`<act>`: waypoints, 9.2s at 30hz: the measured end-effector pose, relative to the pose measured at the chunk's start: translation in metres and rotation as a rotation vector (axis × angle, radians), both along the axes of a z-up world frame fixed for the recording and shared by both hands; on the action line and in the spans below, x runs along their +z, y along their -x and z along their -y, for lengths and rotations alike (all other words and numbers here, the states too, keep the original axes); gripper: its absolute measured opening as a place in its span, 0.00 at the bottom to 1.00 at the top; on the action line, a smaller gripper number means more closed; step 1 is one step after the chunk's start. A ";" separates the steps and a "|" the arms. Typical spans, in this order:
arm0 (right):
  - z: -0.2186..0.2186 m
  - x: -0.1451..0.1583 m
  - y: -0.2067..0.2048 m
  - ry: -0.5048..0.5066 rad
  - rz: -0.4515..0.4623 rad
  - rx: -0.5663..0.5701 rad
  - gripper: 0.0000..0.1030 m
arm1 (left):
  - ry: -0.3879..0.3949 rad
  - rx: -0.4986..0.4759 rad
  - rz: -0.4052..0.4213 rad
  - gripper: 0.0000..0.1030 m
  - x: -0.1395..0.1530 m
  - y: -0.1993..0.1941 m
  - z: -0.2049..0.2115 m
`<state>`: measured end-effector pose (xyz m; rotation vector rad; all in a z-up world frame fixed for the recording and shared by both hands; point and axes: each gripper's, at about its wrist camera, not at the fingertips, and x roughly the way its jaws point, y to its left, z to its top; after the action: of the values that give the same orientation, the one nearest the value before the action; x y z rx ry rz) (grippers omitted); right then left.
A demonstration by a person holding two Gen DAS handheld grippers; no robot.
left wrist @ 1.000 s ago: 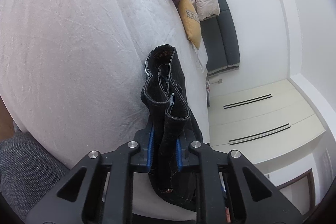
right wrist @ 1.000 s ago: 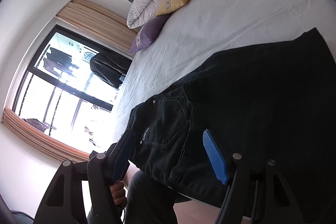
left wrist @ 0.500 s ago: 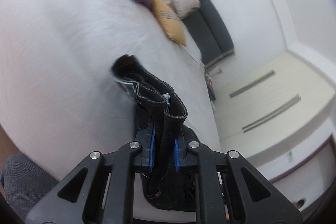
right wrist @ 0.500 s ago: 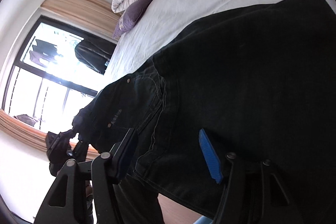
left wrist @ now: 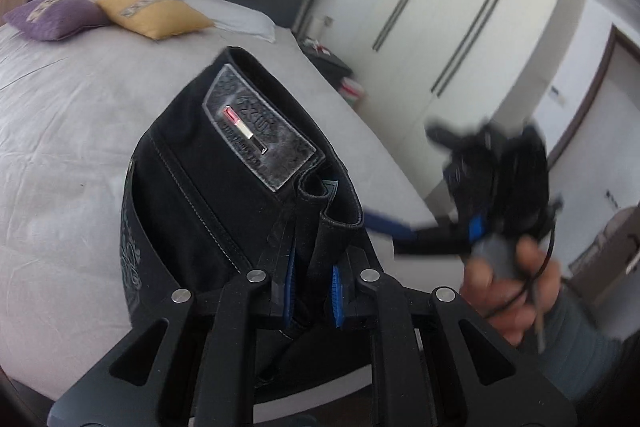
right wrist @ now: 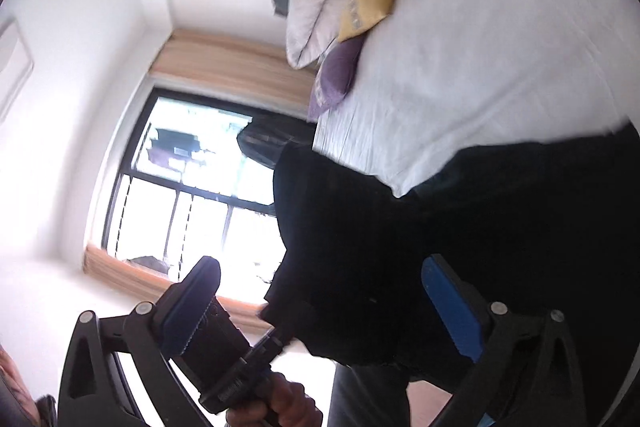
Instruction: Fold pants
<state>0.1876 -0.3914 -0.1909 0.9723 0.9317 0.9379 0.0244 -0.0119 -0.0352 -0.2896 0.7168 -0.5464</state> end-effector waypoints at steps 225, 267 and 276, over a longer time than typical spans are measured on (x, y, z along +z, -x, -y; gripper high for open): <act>0.053 0.082 0.180 1.138 0.316 -0.547 1.00 | -0.448 0.404 -0.070 1.00 -0.032 -0.034 0.103; 0.044 0.072 0.180 1.169 0.280 -0.516 1.00 | -0.447 0.389 -0.079 1.00 -0.040 -0.034 0.106; 0.043 0.071 0.180 1.172 0.279 -0.513 1.00 | -0.447 0.390 -0.080 1.00 -0.040 -0.034 0.106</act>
<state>0.0073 -0.4349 -0.1198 0.0349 0.7484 -0.0020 0.0581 -0.1181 -0.0755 -0.0286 0.8143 0.0018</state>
